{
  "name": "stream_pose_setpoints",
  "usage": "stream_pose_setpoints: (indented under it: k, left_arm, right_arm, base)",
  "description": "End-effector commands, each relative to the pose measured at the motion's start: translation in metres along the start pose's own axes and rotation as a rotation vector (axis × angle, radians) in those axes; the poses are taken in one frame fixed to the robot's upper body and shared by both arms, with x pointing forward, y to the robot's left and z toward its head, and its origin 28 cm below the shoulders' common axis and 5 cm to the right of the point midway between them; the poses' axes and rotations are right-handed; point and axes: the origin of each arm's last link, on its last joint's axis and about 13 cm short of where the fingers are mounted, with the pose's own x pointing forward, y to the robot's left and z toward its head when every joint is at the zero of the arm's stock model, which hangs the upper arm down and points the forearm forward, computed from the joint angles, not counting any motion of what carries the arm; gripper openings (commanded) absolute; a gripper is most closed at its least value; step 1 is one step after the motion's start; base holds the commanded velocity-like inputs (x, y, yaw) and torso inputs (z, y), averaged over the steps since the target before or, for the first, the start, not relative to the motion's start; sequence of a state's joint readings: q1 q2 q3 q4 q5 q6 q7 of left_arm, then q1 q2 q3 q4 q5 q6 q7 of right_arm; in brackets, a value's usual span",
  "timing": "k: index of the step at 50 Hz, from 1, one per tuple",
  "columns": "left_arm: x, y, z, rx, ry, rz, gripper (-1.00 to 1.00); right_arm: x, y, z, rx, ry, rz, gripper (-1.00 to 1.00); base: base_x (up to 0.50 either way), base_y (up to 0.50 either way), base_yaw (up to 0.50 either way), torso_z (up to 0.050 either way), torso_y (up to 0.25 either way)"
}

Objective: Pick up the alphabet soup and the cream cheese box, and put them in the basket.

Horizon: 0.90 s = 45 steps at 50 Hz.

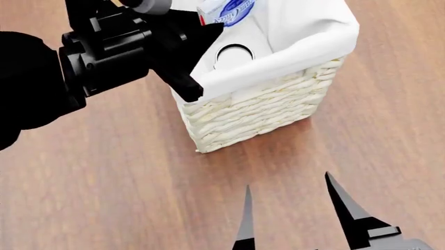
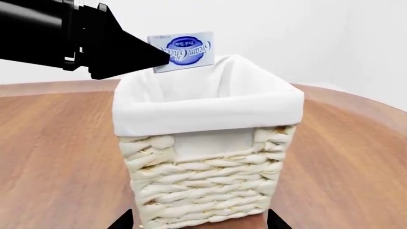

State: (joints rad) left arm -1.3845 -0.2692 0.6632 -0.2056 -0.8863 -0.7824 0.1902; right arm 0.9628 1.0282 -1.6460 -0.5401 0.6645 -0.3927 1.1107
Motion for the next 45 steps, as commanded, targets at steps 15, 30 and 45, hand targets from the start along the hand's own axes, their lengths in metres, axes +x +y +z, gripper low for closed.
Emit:
stream_pose_setpoints:
  k: [15, 30, 45]
  left_arm:
    - [-0.0011, 0.0013, 0.0015, -0.013, -0.009, 0.003, -1.00]
    - [-0.0017, 0.0033, 0.0016, -0.017, 0.000, 0.022, 1.00]
    - [-0.0022, 0.0029, 0.0004, -0.005, -0.013, 0.044, 1.00]
  right_arm:
    - [-0.0004, 0.0012, 0.0019, -0.002, -0.002, 0.004, 1.00]
    - [-0.0003, 0.0015, 0.0017, 0.004, -0.002, 0.004, 1.00]
    - [-0.0007, 0.0020, 0.0013, 0.009, 0.000, 0.007, 1.00]
  base:
    - [0.00, 0.00, 0.00, 0.001, 0.001]
    - [0.00, 0.00, 0.00, 0.000, 0.001]
    - [0.00, 0.00, 0.00, 0.000, 0.000]
